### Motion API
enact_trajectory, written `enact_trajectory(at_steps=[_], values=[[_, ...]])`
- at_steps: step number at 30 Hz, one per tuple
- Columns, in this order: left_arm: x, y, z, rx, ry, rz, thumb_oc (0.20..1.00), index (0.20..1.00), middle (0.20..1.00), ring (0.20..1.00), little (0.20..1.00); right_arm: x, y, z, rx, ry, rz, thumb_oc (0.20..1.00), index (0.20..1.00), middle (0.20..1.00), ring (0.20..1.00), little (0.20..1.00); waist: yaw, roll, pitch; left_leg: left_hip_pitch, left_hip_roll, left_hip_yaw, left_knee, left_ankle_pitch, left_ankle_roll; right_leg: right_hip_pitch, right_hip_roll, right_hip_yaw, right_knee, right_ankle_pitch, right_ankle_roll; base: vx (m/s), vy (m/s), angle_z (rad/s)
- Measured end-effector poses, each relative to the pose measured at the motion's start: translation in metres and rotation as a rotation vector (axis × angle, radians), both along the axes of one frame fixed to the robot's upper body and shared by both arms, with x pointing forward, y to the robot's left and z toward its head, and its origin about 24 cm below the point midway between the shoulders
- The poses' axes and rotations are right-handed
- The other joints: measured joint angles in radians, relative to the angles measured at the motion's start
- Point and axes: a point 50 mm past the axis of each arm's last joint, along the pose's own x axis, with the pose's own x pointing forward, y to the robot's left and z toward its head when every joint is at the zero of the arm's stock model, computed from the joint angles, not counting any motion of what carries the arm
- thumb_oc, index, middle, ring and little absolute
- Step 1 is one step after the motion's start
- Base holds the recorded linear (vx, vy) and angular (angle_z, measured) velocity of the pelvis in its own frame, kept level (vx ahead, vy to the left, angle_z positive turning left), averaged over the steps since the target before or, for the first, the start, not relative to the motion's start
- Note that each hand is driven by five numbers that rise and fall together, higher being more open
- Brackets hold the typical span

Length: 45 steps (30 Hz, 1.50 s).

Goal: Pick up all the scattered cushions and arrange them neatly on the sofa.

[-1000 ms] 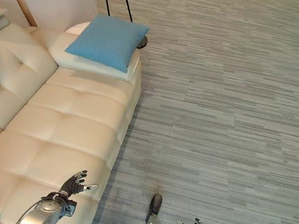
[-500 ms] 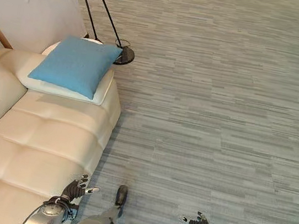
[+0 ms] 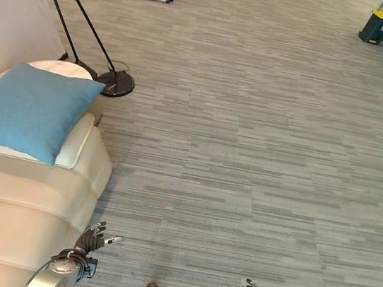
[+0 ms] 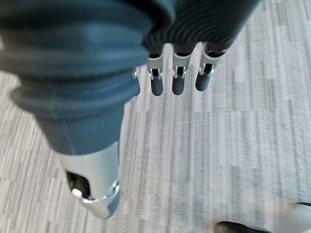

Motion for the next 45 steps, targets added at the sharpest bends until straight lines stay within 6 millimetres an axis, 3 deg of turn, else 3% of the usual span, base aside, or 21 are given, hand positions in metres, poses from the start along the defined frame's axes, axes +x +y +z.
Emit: enact_trajectory(at_steps=[3,6,7,8,11,13,17,19,22,23,25,27,29,31,33,37,40,41,43,44,45], values=[[0.011,-0.009,0.005,-0.028,-0.033,-0.003,1.000,1.000,1.000,1.000,1.000,0.004,-0.012,0.006,-0.034,-0.017,0.007,1.000,1.000,1.000,1.000,1.000,-0.009,0.083,0.041,0.079,0.040,-0.048,0.001,-0.042,-0.008,-0.105,-0.066,0.013,-0.039,-0.005,0.005,0.21,0.057,0.31],[0.015,-0.009,0.007,-0.028,-0.044,-0.005,1.000,1.000,1.000,1.000,1.000,0.005,-0.011,0.006,-0.029,-0.018,0.013,1.000,1.000,1.000,1.000,1.000,-0.015,0.114,0.066,0.107,0.078,-0.064,0.002,-0.060,-0.015,-0.185,-0.053,0.033,-0.221,0.008,0.012,0.20,-0.042,0.26],[0.011,-0.004,0.005,-0.016,-0.030,0.003,1.000,1.000,1.000,1.000,1.000,0.007,-0.008,0.005,-0.019,-0.019,0.014,1.000,1.000,1.000,1.000,1.000,-0.008,0.116,0.071,0.128,0.114,-0.052,0.002,-0.097,-0.086,-0.221,-0.010,0.053,-0.408,0.080,0.013,0.28,-0.118,0.23],[0.009,0.001,0.005,-0.001,-0.023,0.003,1.000,1.000,1.000,1.000,1.000,0.006,-0.004,0.004,-0.008,-0.016,0.015,1.000,1.000,1.000,1.000,1.000,-0.005,0.086,0.081,0.154,0.109,-0.030,0.002,-0.108,-0.108,-0.227,-0.016,0.053,-0.443,0.165,-0.015,0.28,-0.118,0.25],[-0.003,0.008,-0.001,0.009,0.012,0.023,1.000,1.000,1.000,1.000,1.000,-0.007,-0.002,-0.003,0.004,0.029,-0.004,1.000,1.000,1.000,1.000,1.000,0.007,0.044,0.061,0.180,0.154,-0.036,0.004,-0.188,-0.159,-0.198,0.078,0.166,-0.707,0.264,0.016,0.38,-0.134,0.22],[0.000,0.002,-0.001,-0.009,0.007,0.001,1.000,1.000,1.000,1.000,1.000,-0.012,-0.010,-0.003,-0.008,0.035,-0.037,1.000,1.000,1.000,1.000,1.000,-0.015,0.053,0.065,0.178,0.208,-0.086,-0.001,-0.205,-0.207,-0.125,0.141,0.149,-0.798,0.300,0.008,0.34,-0.105,0.69],[-0.004,-0.012,-0.007,-0.055,0.022,-0.002,1.000,1.000,1.000,1.000,1.000,-0.018,-0.024,-0.002,-0.043,0.053,-0.046,1.000,1.000,1.000,1.000,1.000,-0.037,0.056,0.055,0.212,0.229,-0.084,0.051,-0.147,-0.248,-0.026,0.187,0.193,-0.799,0.332,-0.108,0.48,-0.200,0.94],[-0.007,-0.009,-0.009,-0.051,0.037,0.012,1.000,1.000,1.000,1.000,1.000,-0.014,-0.022,-0.003,-0.036,0.054,-0.046,1.000,1.000,1.000,1.000,1.000,-0.033,0.046,0.055,0.182,0.224,-0.102,0.148,-0.150,-0.255,0.014,0.185,0.186,-0.823,0.304,-0.134,0.22,-0.127,0.38],[-0.016,-0.009,-0.017,-0.059,0.084,0.034,1.000,1.000,1.000,1.000,1.000,-0.013,-0.020,-0.003,-0.024,0.042,-0.053,1.000,1.000,1.000,1.000,1.000,-0.017,0.032,0.048,-0.012,0.189,-0.145,0.526,-0.171,-0.315,0.085,0.178,0.144,-0.900,0.337,-0.130,0.18,-0.119,0.60],[-0.022,-0.009,-0.022,-0.081,0.113,0.064,1.000,1.000,1.000,1.000,1.000,-0.011,-0.019,-0.003,-0.020,0.040,-0.054,1.000,1.000,1.000,1.000,1.000,0.002,0.037,0.047,-0.117,0.167,-0.138,0.673,-0.179,-0.328,0.100,0.178,0.102,-0.911,0.347,-0.170,0.25,-0.157,0.72],[-0.023,-0.009,-0.023,-0.088,0.119,0.073,1.000,1.000,1.000,1.000,1.000,-0.010,-0.017,-0.003,-0.015,0.039,-0.054,1.000,1.000,1.000,1.000,1.000,0.000,0.039,0.053,-0.195,0.176,-0.071,0.708,-0.184,-0.317,0.126,0.175,0.046,-0.925,0.341,-0.195,0.25,-0.091,0.91],[-0.011,-0.009,-0.017,-0.101,0.085,0.076,1.000,1.000,1.000,1.000,1.000,-0.013,-0.012,-0.007,-0.001,0.061,-0.061,1.000,1.000,1.000,1.000,1.000,0.007,0.006,0.075,-0.240,0.175,0.074,0.478,-0.177,-0.281,0.142,0.145,-0.057,-0.932,0.288,-0.197,0.30,0.002,1.34],[-0.012,-0.005,-0.017,-0.090,0.090,0.082,1.000,1.000,1.000,1.000,1.000,-0.012,-0.009,-0.008,0.003,0.057,-0.058,1.000,1.000,1.000,1.000,1.000,0.008,0.006,0.070,-0.227,0.168,0.100,0.208,-0.135,-0.260,0.168,0.144,-0.147,-0.932,0.281,-0.168,0.23,0.031,1.02],[-0.018,0.002,-0.019,-0.068,0.106,0.094,1.000,1.000,1.000,1.000,1.000,-0.007,-0.005,-0.007,0.007,0.047,-0.045,1.000,1.000,1.000,1.000,1.000,0.021,0.003,0.067,-0.211,0.184,0.111,0.011,-0.048,-0.287,0.182,0.149,-0.188,-0.932,0.266,-0.146,0.29,0.134,0.71],[-0.019,0.004,-0.023,-0.058,0.133,0.101,1.000,1.000,1.000,1.000,1.000,0.000,-0.005,-0.003,-0.004,0.018,-0.017,1.000,1.000,1.000,1.000,1.000,0.004,0.021,0.058,-0.239,0.212,0.166,-0.063,-0.009,-0.288,0.181,0.150,-0.240,-0.927,0.252,-0.144,0.36,0.191,0.84],[-0.038,0.014,-0.030,-0.051,0.184,0.158,1.000,1.000,1.000,1.000,1.000,0.002,-0.004,-0.001,-0.003,0.007,-0.013,1.000,1.000,1.000,1.000,1.000,0.005,0.040,0.035,-0.166,0.211,0.161,-0.060,0.055,-0.242,0.231,0.130,-0.234,-0.907,0.203,-0.089,0.62,0.357,0.13],[-0.052,0.021,-0.034,-0.037,0.216,0.175,1.000,1.000,1.000,1.000,1.000,-0.008,0.001,-0.006,0.016,0.039,-0.016,1.000,1.000,1.000,1.000,1.000,0.019,0.017,-0.009,-0.122,0.138,0.192,-0.034,0.070,-0.190,0.235,0.027,-0.194,-0.773,0.120,-0.014,0.38,0.298,-0.06],[-0.050,0.021,-0.033,-0.028,0.213,0.162,1.000,1.000,1.000,1.000,1.000,-0.006,0.002,-0.005,0.018,0.031,-0.011,1.000,1.000,1.000,1.000,1.000,0.008,0.023,-0.014,-0.108,0.116,0.187,-0.033,0.073,-0.150,0.190,-0.021,-0.172,-0.638,0.089,-0.012,0.27,0.270,0.20],[-0.043,0.023,-0.028,-0.013,0.179,0.143,1.000,1.000,1.000,1.000,1.000,-0.005,0.004,-0.003,0.027,0.015,-0.003,1.000,1.000,1.000,1.000,1.000,0.008,0.022,-0.015,-0.087,0.092,0.177,-0.035,0.061,-0.131,0.123,-0.072,-0.125,-0.471,0.079,-0.005,0.24,0.220,0.36],[-0.034,0.024,-0.023,-0.002,0.153,0.124,1.000,1.000,1.000,1.000,1.000,0.000,0.006,-0.002,0.032,0.001,0.000,1.000,1.000,1.000,1.000,1.000,0.001,0.023,-0.014,-0.065,0.063,0.139,-0.038,0.072,-0.118,0.027,-0.125,-0.077,-0.259,0.065,0.001,0.17,0.130,0.64],[-0.028,0.025,-0.019,0.004,0.132,0.112,1.000,1.000,1.000,1.000,1.000,0.000,0.006,-0.002,0.034,0.002,0.001,1.000,1.000,1.000,1.000,1.000,0.002,0.022,-0.013,-0.047,0.055,0.121,-0.042,0.065,-0.113,0.007,-0.128,-0.043,-0.232,0.048,0.015,0.17,0.127,0.65]])
